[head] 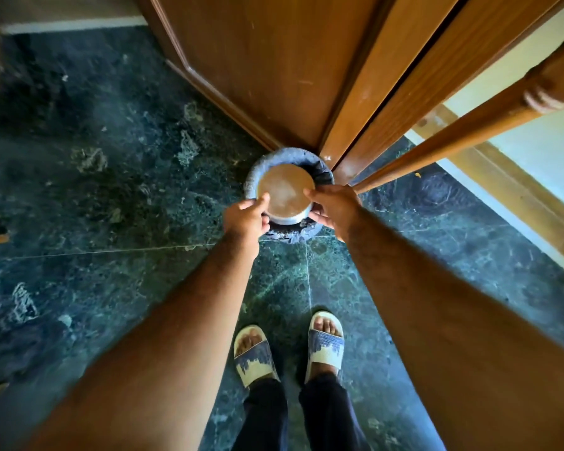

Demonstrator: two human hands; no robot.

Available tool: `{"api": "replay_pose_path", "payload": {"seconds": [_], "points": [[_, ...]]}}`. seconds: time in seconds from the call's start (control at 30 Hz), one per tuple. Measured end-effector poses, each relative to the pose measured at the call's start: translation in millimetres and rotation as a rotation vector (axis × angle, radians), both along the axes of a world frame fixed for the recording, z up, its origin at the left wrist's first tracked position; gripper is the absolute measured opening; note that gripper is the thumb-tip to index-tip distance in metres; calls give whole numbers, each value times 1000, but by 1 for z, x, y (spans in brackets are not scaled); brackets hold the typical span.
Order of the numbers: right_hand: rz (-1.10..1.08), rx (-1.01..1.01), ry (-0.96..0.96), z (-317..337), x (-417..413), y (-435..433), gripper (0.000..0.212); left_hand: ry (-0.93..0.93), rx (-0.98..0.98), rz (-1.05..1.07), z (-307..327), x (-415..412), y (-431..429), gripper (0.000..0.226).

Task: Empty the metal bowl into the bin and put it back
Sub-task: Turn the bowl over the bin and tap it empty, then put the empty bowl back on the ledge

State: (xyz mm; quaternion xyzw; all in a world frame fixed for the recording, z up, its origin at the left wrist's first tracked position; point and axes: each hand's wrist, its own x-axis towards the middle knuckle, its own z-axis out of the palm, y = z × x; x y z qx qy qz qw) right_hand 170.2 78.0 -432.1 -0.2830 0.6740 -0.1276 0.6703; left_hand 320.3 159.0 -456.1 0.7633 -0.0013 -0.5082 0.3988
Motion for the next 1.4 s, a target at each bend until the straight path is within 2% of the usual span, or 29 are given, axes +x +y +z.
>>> {"api": "replay_pose_path", "payload": {"seconds": [0.07,0.17,0.3,0.47,0.57,0.67,0.73,0.87,0.93,1.03,1.23,1.33,1.4], "points": [[-29,-4,-77,9,-1,2,30,-47,-119,-20,11,2,8,31],[-158,34,-165,30,-4,9,31,-182,-237,-104,32,3,20,33],[-328,54,-248,56,-5,20,41,-339,-383,-199,62,1,27,42],[-412,79,-308,107,-7,25,12,-436,-475,-316,109,-3,37,41],[-391,58,-326,138,-12,28,13,-524,-537,-380,143,-3,44,45],[-345,-11,-341,159,-15,35,15,-512,-504,-349,167,-8,50,54],[-296,-83,-345,179,-19,44,13,-469,-482,-287,183,-13,56,51],[-264,-175,-358,213,-28,56,17,-193,-458,-24,225,-18,56,24],[-270,-205,-380,231,-33,60,18,-136,-437,-21,246,-19,54,17],[-299,-255,-388,260,-49,63,19,-200,-461,-160,275,-28,49,14],[-378,-294,-324,325,-101,61,26,-336,-443,-270,341,-72,24,23],[-406,-349,-299,360,-135,59,17,-390,-475,-309,377,-109,10,20],[-438,-387,-292,381,-157,57,11,-503,-496,-359,399,-133,0,21]]}}
